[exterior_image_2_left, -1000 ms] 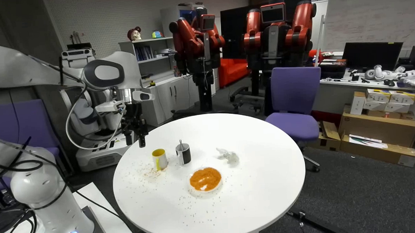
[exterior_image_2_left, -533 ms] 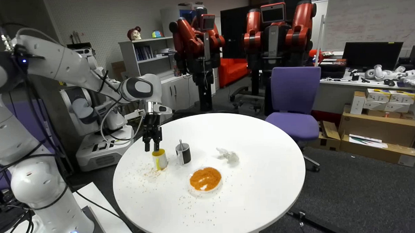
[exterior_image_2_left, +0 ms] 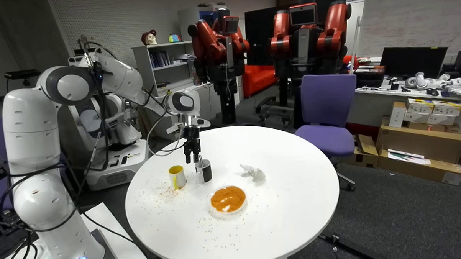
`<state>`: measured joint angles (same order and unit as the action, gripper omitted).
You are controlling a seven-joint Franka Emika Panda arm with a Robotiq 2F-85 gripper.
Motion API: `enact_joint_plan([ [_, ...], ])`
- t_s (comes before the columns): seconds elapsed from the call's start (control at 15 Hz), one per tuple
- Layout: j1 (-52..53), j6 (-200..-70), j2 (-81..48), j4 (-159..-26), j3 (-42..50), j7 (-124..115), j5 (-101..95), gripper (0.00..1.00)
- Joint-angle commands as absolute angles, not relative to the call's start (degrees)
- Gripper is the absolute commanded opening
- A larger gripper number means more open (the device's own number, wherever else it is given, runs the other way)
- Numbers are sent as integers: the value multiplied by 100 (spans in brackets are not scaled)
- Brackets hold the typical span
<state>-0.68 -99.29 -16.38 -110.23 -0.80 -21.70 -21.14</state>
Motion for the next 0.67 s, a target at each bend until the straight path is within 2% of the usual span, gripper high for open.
enact_joint_plan([
  [0.0, 190, -10083, -2264, -10081, 32, -2441, -2004, 100],
  [0.33, 448, -10651, -2625, -9328, -73, -2323, -1465, 100],
  [0.6, 633, -10740, -2562, -9393, 0, -2210, -1453, 100],
])
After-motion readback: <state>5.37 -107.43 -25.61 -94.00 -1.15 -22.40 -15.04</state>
